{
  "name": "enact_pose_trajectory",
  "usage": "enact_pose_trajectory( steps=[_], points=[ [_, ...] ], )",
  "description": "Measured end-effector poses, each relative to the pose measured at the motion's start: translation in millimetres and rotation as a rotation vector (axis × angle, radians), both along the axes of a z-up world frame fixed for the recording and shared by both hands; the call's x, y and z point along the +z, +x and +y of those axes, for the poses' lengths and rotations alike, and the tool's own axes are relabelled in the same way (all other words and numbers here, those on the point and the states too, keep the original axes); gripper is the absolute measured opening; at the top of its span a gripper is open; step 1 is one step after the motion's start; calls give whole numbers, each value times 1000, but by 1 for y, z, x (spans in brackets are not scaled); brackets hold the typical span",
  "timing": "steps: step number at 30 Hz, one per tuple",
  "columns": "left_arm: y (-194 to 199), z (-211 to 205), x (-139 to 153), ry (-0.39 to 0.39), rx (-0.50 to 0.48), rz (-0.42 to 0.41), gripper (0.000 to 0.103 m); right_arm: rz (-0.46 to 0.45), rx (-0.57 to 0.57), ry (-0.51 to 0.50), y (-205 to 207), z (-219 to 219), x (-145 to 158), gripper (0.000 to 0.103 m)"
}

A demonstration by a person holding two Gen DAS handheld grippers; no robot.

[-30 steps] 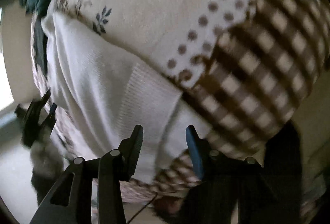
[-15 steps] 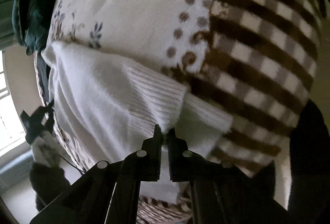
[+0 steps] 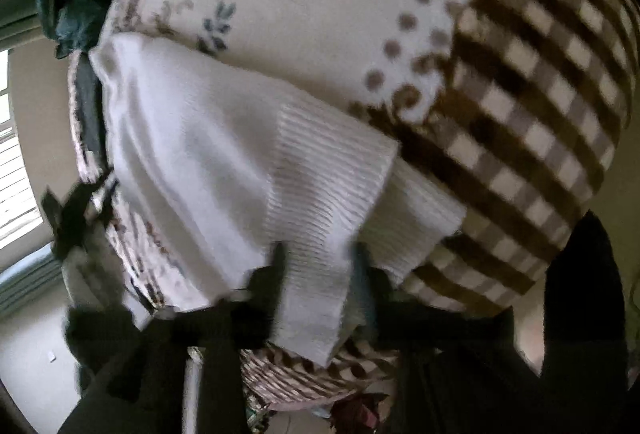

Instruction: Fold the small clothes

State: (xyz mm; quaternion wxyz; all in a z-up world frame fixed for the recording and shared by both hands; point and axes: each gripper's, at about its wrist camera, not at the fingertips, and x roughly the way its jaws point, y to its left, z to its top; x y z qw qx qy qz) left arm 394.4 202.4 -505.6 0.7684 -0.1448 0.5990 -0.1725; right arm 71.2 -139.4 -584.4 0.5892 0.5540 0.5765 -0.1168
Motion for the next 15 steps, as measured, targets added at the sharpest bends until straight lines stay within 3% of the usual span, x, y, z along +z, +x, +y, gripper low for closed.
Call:
enact_pose_trajectory(
  steps=[4,8,11,12,13,14,15],
  points=[
    [-121,-13,-18,-40,-13,170,41,17,-5,-7,-1,-14,0,44],
    [-207,-43,-56,-67,-13,333,41,13,-15,36,2,-25,-14,44],
    [-234,-61,-78,-1,9,348,40,8,12,25,7,-31,-26,44],
    [-238,-61,-78,20,37,327,27,8,19,23,13,-32,-30,44],
    [-241,-58,-74,11,68,306,15,9,25,17,16,-32,-33,40],
    [-243,-54,-68,-3,90,279,5,8,18,17,15,-34,-35,18],
    [-243,-51,-61,-4,100,257,4,14,12,13,15,-36,-39,8]
  ],
)
